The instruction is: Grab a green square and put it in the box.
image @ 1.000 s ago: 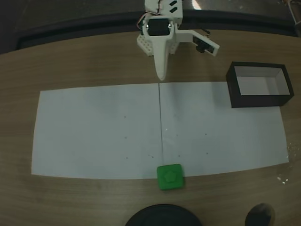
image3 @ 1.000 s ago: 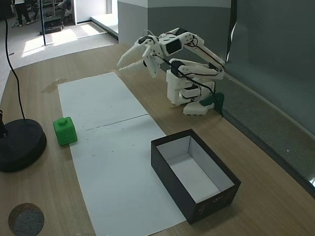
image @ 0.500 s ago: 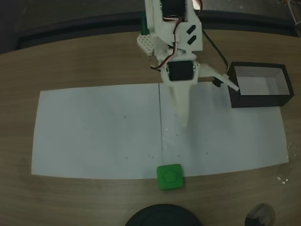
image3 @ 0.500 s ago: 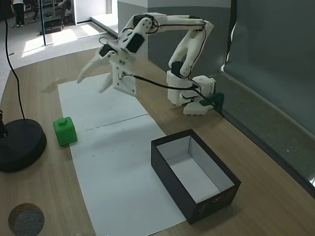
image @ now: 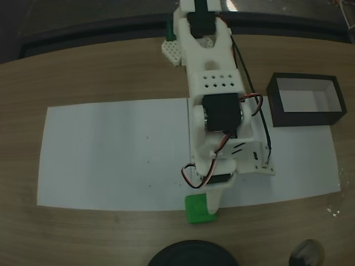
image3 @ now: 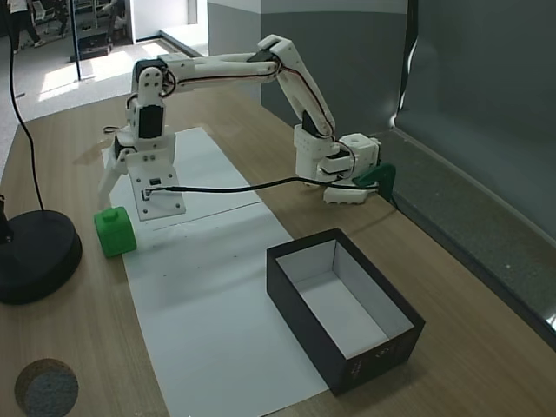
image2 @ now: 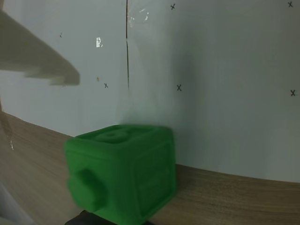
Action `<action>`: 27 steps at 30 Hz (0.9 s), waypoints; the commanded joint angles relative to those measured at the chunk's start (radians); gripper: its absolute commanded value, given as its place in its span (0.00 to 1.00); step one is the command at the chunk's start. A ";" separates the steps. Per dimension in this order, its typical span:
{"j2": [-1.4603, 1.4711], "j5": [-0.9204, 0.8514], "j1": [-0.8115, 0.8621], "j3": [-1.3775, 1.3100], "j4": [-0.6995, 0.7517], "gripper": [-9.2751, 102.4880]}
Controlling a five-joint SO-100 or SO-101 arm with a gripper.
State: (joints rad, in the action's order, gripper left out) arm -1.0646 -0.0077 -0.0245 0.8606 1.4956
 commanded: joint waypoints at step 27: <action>0.362 0.008 0.005 -0.518 0.078 0.19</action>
State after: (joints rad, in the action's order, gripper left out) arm -0.6734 -0.0061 -0.0245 0.3927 1.5739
